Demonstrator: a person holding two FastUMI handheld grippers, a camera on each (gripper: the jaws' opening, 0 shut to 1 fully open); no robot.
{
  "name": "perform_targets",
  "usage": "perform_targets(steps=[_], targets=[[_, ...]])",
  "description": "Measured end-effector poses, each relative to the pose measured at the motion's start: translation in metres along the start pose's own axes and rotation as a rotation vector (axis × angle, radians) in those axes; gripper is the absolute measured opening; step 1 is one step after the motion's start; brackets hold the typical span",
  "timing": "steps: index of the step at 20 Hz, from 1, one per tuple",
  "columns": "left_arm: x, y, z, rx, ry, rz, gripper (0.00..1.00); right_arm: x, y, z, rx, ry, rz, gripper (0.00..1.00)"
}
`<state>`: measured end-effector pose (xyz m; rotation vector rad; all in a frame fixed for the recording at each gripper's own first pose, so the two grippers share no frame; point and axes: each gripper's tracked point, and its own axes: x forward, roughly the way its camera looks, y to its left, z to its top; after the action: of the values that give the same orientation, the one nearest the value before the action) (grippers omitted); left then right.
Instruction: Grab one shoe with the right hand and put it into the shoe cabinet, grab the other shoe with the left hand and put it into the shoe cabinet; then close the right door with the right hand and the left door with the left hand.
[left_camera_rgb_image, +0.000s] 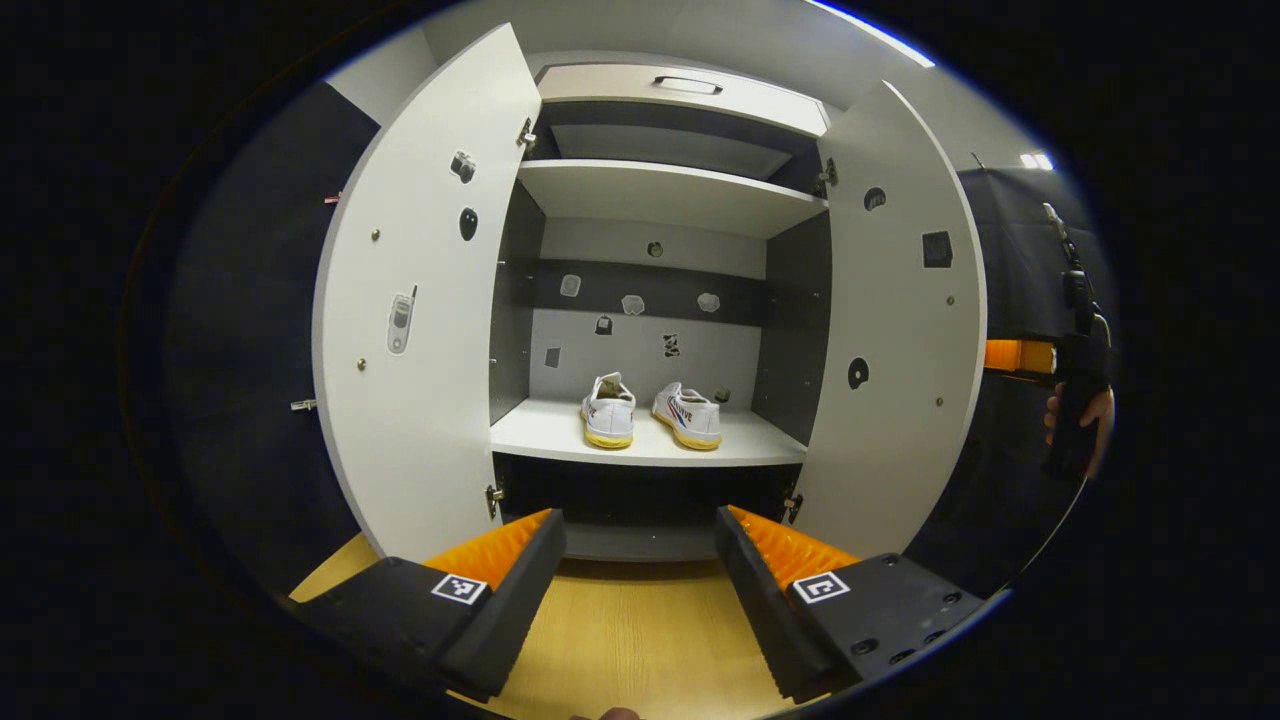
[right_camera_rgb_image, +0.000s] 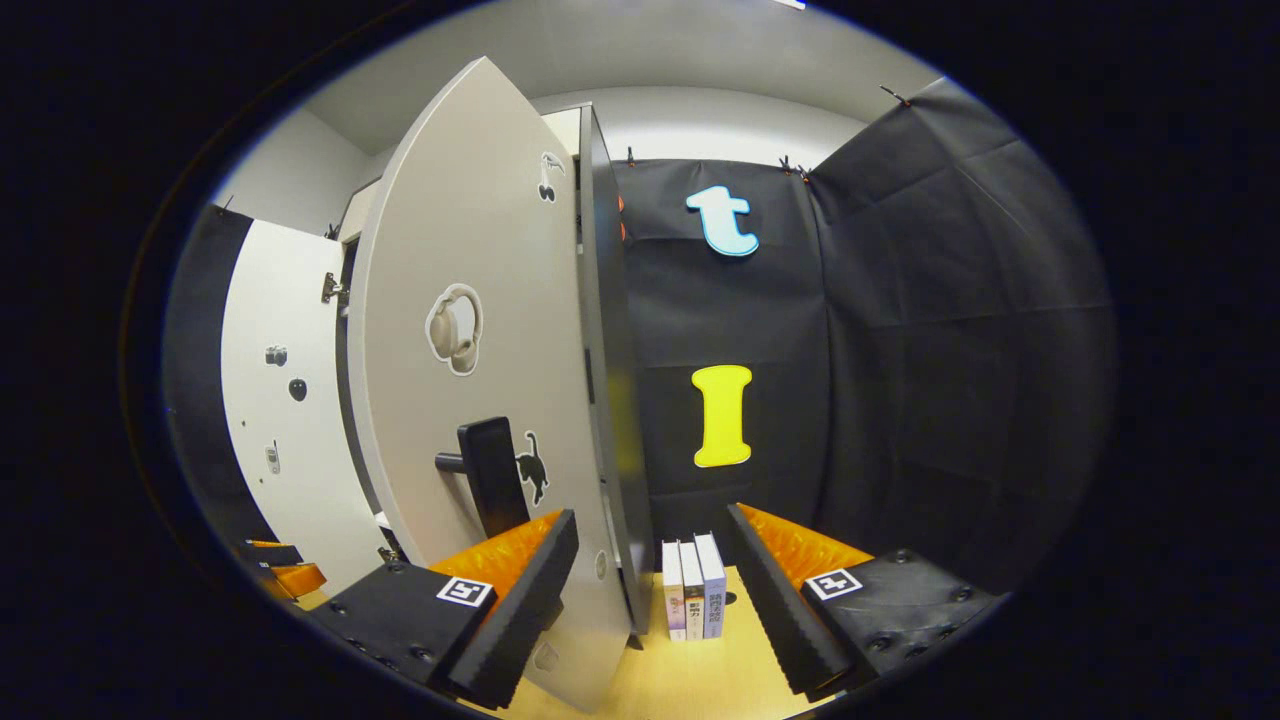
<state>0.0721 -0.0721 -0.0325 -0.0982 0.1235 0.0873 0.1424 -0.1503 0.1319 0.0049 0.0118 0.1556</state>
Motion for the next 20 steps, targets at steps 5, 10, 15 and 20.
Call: perform_targets(steps=[5, 10, 15, 20], targets=[[-0.021, 0.044, -0.001, -0.004, 0.001, 0.019, 0.95, 0.015, 0.072, -0.011, -0.004, 0.009, 0.074, 0.98], [-0.048, 0.088, -0.001, -0.028, -0.01, 0.063, 0.95, 0.04, 0.156, -0.009, -0.01, -0.002, 0.178, 0.98], [-0.073, 0.138, -0.003, -0.054, -0.039, 0.129, 0.95, 0.022, 0.2, -0.02, -0.044, -0.012, 0.222, 0.98], [-0.091, 0.189, -0.013, -0.066, -0.047, 0.201, 0.95, -0.001, 0.196, -0.039, -0.076, 0.013, 0.193, 0.98]])
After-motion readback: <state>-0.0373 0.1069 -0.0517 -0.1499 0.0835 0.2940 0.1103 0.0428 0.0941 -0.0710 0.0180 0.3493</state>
